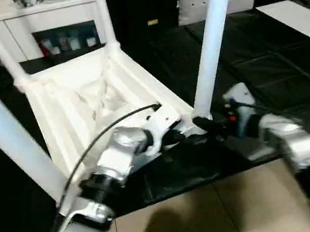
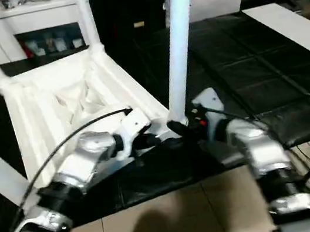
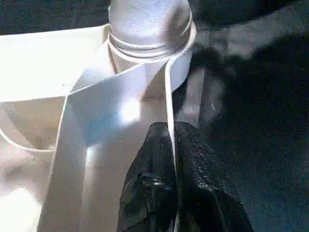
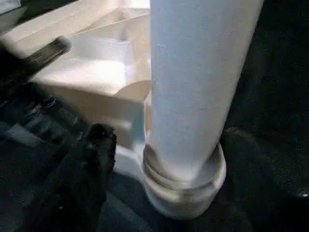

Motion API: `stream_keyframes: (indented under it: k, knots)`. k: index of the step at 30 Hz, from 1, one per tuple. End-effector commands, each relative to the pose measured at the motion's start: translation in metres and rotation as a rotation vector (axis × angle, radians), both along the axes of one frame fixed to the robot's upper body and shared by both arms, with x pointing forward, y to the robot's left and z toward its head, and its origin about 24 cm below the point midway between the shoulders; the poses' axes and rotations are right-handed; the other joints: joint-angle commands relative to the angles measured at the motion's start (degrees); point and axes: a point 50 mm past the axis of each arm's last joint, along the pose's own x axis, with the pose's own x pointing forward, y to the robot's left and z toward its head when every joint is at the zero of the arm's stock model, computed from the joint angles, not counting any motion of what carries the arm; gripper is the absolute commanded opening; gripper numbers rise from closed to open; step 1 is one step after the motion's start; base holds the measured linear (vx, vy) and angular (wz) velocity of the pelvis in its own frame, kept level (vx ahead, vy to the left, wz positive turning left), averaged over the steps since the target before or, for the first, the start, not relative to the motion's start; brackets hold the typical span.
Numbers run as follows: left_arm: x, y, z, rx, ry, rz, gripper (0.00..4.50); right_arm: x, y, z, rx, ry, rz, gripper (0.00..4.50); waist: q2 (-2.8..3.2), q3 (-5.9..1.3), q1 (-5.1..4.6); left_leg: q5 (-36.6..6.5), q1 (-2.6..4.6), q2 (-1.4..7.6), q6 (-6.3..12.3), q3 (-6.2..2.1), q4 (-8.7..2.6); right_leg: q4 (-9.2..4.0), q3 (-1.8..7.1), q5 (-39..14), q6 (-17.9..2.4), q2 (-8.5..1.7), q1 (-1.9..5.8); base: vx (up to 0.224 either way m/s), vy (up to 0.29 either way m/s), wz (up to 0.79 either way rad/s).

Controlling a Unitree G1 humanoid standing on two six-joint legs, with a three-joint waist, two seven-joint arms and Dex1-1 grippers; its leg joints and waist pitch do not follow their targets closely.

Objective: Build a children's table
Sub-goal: Rotate leg to tighten

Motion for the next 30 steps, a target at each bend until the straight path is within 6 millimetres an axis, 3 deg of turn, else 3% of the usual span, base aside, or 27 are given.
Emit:
stream_keyframes:
  k: [1,7,12,17,21,26,30]
  knots:
    - [-0.006,-0.003,0.007,-0.003,-0.033,-0.140,0.00,-0.008,-0.001,0.007,-0.010,0.003,0.122,4.10,-0.44,-4.34,0.36,-18.10,0.94,1.60,3.06,-0.20,-3.84,-3.98,2.93,-23.56,-7.69,-3.04,3.31,0.000,0.000,0.00]
    - [-0.018,0.017,0.005,0.046,-0.005,-0.351,0.00,-0.017,-0.007,0.012,-0.051,0.020,0.299,4.10,-0.08,-4.19,1.02,-20.51,1.48,1.94,2.05,-0.19,-4.01,-4.15,2.87,-26.75,-7.22,-2.93,2.83,0.000,0.000,0.00]
    - [-0.026,0.029,0.006,0.084,0.025,-0.485,0.00,-0.026,0.001,0.010,-0.033,0.095,0.474,3.63,0.06,-4.04,1.35,-23.09,1.73,2.24,1.08,-0.36,-4.24,-4.13,2.96,-28.11,-7.28,-3.06,2.64,0.000,0.000,0.00]
    - [-0.030,0.031,0.008,0.088,0.031,-0.540,0.00,-0.027,0.009,0.009,-0.003,0.128,0.537,3.20,-0.01,-4.16,2.14,-22.61,1.88,2.31,0.50,-0.28,-4.25,-3.87,3.28,-27.37,-7.83,-3.17,2.58,0.000,0.000,0.00]
    - [-0.030,0.031,0.008,0.091,0.031,-0.564,0.00,-0.027,0.014,0.007,0.007,0.146,0.571,2.77,-0.29,-4.16,2.21,-22.17,1.77,2.17,0.39,-0.23,-4.19,-3.81,3.29,-27.92,-7.59,-3.27,2.64,0.000,0.000,0.00]
    - [-0.031,0.030,0.008,0.085,0.032,-0.567,0.00,-0.026,0.016,0.005,0.017,0.156,0.574,2.41,-0.28,-4.15,2.16,-21.45,1.68,2.07,0.43,-0.24,-4.10,-3.97,3.21,-29.33,-6.80,-3.25,2.70,0.000,0.000,0.00]
    - [-0.030,0.031,0.007,0.069,0.048,-0.536,0.00,-0.029,0.018,0.007,0.056,0.187,0.591,2.04,-0.22,-4.28,2.26,-20.68,1.63,2.16,0.56,-0.22,-4.11,-3.71,3.29,-27.64,-7.28,-3.15,2.77,0.000,0.000,0.00]
